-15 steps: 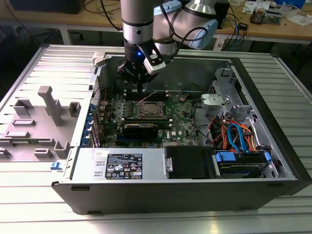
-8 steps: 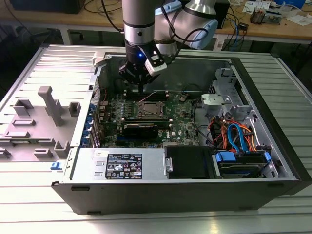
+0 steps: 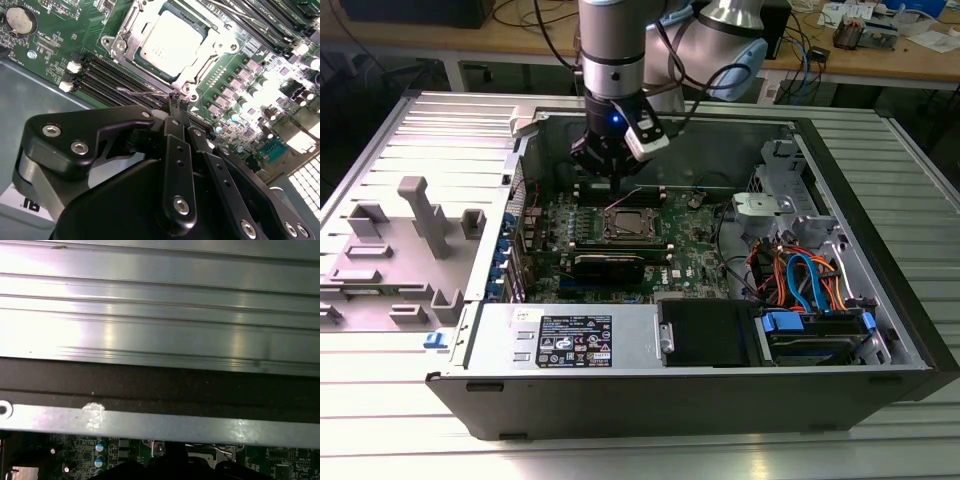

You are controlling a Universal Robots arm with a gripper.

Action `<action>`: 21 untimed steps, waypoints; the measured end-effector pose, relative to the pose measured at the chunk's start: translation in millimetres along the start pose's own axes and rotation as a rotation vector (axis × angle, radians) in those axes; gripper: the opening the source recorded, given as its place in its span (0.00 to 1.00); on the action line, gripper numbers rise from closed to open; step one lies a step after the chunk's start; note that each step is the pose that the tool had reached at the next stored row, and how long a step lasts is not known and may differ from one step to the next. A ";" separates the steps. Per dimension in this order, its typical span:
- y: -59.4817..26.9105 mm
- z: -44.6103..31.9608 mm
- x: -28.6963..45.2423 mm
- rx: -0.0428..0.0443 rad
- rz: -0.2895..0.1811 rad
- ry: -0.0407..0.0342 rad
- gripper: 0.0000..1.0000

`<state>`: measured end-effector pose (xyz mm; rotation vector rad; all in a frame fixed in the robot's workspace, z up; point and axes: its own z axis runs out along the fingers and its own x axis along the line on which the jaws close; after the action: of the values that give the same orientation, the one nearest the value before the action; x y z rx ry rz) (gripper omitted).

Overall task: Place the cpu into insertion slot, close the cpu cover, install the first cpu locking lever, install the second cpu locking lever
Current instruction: 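Install the first cpu locking lever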

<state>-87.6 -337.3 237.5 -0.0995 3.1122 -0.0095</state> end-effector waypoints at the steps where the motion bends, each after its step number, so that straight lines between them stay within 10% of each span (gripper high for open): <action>1: 0.0 0.6 -0.7 0.0001 0.000 0.0001 0.11; 21: 3.1 6.4 -14.6 0.0000 0.000 -0.0001 0.11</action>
<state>-73.1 -333.3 231.4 -0.0993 3.1121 -0.0096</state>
